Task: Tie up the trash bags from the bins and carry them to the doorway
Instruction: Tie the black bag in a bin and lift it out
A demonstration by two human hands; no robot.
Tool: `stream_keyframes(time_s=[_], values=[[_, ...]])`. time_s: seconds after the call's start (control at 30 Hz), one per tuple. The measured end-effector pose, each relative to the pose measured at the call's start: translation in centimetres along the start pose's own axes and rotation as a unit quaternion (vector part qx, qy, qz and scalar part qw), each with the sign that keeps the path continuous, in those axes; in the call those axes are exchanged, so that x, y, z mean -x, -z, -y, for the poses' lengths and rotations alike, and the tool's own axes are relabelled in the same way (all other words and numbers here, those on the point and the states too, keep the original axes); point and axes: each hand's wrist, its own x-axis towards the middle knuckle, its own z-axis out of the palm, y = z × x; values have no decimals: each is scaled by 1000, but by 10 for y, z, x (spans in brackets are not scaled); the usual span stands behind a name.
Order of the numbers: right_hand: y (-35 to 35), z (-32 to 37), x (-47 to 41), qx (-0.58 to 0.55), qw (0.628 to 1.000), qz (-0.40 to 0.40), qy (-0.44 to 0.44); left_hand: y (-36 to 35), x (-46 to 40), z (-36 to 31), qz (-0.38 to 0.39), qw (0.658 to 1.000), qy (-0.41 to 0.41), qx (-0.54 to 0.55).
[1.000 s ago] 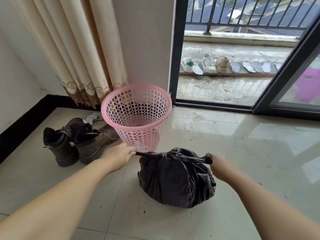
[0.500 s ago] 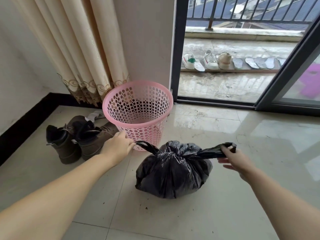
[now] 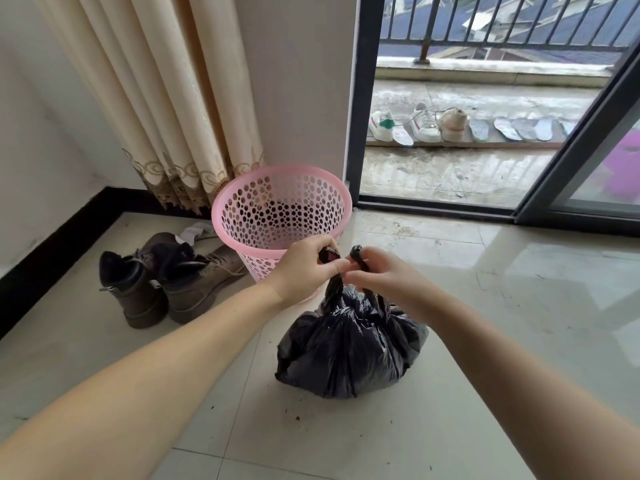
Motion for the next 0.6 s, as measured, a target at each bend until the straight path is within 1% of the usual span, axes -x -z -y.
stream_keyframes(time_s=[0.03, 0.1, 0.2, 0.37, 0.5, 0.57, 0.6], values=[[-4, 0, -1, 45, 999, -2, 11, 2, 0, -2, 17, 998, 18, 56], [-9, 2, -3, 61, 998, -17, 31, 4, 0, -7, 41, 989, 34, 134], [-10, 5, -3, 35, 998, -31, 44, 3, 0, -14, 51, 984, 40, 165], [-7, 4, -2, -13, 999, -21, 32, 4, -1, -18, 49, 972, 59, 220], [0, 4, -4, -67, 996, -44, 41, 9, -2, -18, 65, 950, 89, 292], [5, 4, -3, -123, 991, -38, 29, 14, -3, -12, 99, 945, 107, 292], [7, 6, -1, -150, 988, -19, 20, 16, -3, -8, 137, 944, 113, 279]])
